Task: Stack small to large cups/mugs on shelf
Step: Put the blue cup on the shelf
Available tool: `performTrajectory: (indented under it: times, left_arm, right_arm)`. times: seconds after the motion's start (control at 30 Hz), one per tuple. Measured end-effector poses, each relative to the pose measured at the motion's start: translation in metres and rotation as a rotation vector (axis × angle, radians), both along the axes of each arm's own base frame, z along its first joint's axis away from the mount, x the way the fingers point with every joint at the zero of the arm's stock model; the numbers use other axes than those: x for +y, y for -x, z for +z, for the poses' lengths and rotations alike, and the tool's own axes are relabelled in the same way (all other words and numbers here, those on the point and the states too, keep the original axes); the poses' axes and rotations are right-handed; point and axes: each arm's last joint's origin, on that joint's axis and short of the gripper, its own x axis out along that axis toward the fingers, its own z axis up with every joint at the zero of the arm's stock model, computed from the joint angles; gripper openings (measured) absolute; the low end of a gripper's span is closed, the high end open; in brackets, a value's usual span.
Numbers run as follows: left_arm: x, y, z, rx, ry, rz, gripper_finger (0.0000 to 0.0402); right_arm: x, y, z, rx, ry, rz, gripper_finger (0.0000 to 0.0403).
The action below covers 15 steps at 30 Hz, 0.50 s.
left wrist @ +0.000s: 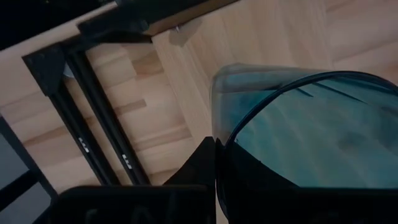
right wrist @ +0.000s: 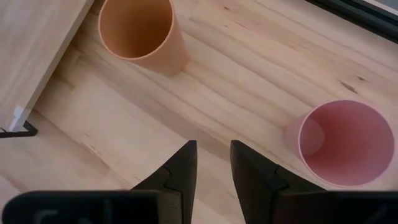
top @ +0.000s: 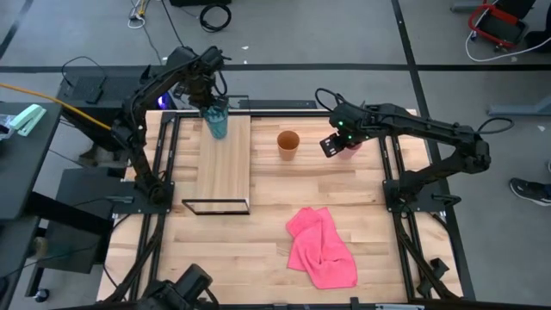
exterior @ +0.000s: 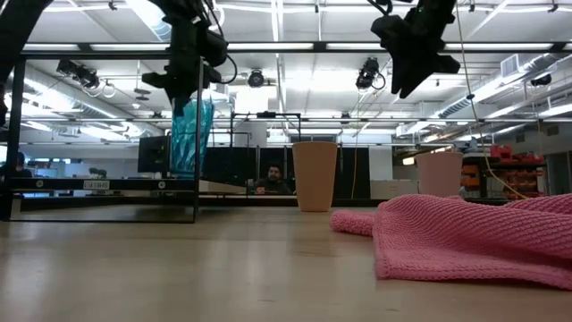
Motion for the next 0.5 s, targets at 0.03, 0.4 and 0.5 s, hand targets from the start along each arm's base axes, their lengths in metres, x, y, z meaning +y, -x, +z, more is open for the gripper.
performTrajectory:
  times: [0.03,0.4,0.5]
  left_arm:
    - [0.0001,-0.0001,-0.0001,-0.001,-0.001,-0.001,0.0012]
    - [0.0041,-0.0059,0.0004,-0.068,-0.036,-0.01,0.0012]
    - [0.0031,-0.0072,0.0004,-0.077,-0.03,-0.016,0.0012]
  right_arm:
    - [0.0,0.0,0.0,0.0,0.0,0.0,0.0104]
    - [0.0,0.0,0.0,0.0,0.0,0.0,0.0104]
    - [0.0,0.0,0.0,0.0,0.0,0.0,0.0104]
